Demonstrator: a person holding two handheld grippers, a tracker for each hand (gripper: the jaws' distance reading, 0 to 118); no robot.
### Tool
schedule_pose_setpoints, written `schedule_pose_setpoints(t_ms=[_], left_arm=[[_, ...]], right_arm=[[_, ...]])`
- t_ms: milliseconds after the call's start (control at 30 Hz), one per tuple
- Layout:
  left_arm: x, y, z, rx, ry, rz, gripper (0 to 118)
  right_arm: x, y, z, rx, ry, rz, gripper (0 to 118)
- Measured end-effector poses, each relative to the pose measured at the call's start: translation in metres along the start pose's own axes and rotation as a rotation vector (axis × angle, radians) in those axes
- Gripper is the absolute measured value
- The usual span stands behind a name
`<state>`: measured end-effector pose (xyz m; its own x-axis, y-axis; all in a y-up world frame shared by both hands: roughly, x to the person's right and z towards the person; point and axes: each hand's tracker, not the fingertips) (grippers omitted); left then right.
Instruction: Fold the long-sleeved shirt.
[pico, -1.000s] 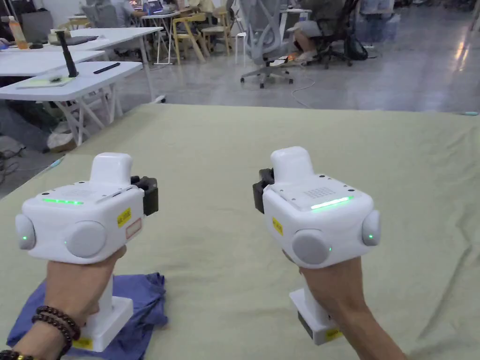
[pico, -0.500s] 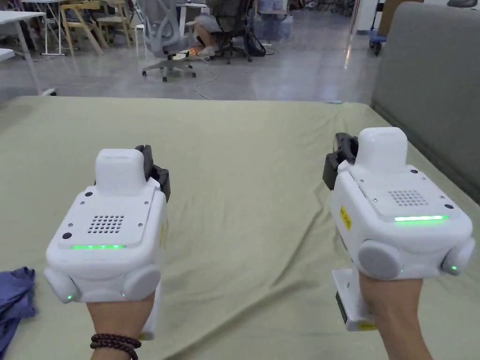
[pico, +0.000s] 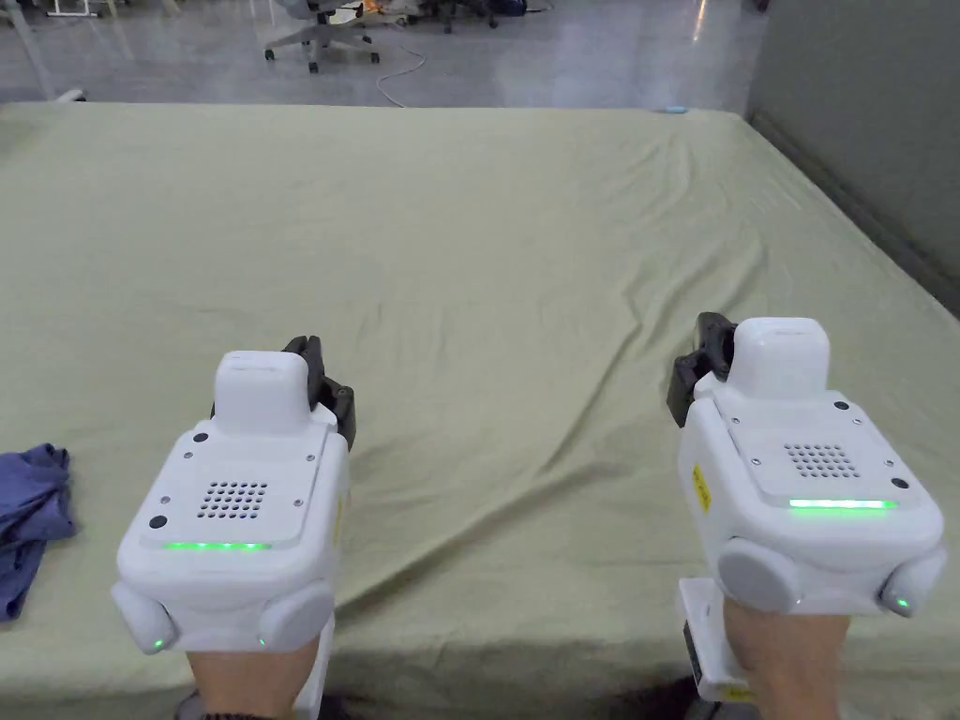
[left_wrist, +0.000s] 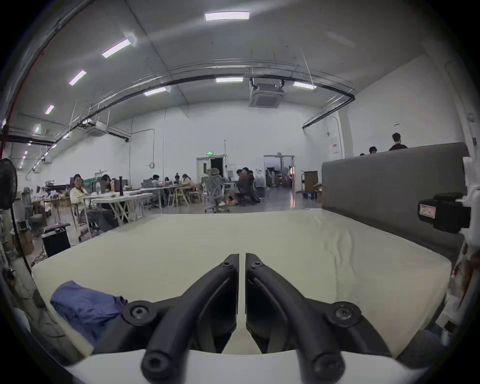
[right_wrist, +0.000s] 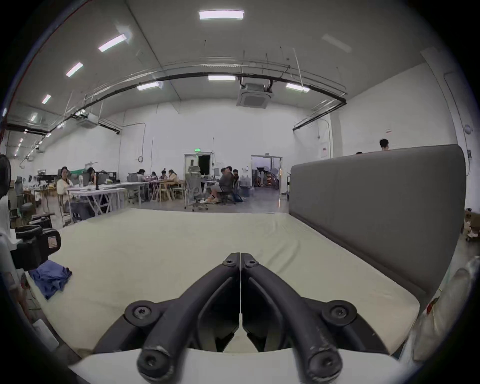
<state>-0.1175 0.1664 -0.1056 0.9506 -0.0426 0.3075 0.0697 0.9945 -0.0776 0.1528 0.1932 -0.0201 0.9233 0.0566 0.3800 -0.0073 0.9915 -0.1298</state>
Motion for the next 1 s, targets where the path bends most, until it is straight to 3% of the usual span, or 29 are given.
schedule_pose_setpoints(t_ms=[300, 333, 367, 400, 433, 467, 700, 1000], left_arm=[[0.0, 0.002, -0.002, 0.012, 0.015, 0.002, 4], [0.001, 0.002, -0.002, 0.026, 0.018, -0.005, 14], [0.001, 0.002, -0.001, 0.04, 0.021, -0.009, 34], [0.001, 0.002, -0.002, 0.041, 0.025, -0.01, 80], [0.001, 0.003, -0.005, 0.033, 0.026, -0.011, 116], [0.0, 0.003, -0.005, 0.125, 0.018, -0.009, 118], [-0.004, -0.009, -0.019, -0.041, -0.01, 0.018, 118], [-0.006, -0.017, -0.008, 0.048, 0.027, -0.007, 118]], right_arm=[[-0.005, -0.005, -0.002, -0.014, -0.001, 0.055, 3], [-0.004, -0.005, -0.001, -0.009, -0.001, 0.054, 22], [-0.004, -0.005, -0.002, -0.005, 0.002, 0.055, 55], [-0.005, -0.003, -0.003, -0.005, -0.005, 0.059, 104], [-0.005, -0.004, 0.001, 0.0, -0.013, 0.056, 118], [-0.004, 0.002, 0.006, 0.06, -0.042, 0.064, 118], [0.001, -0.004, -0.004, 0.049, -0.032, 0.084, 118], [0.0, -0.004, -0.002, 0.038, -0.002, 0.071, 118]])
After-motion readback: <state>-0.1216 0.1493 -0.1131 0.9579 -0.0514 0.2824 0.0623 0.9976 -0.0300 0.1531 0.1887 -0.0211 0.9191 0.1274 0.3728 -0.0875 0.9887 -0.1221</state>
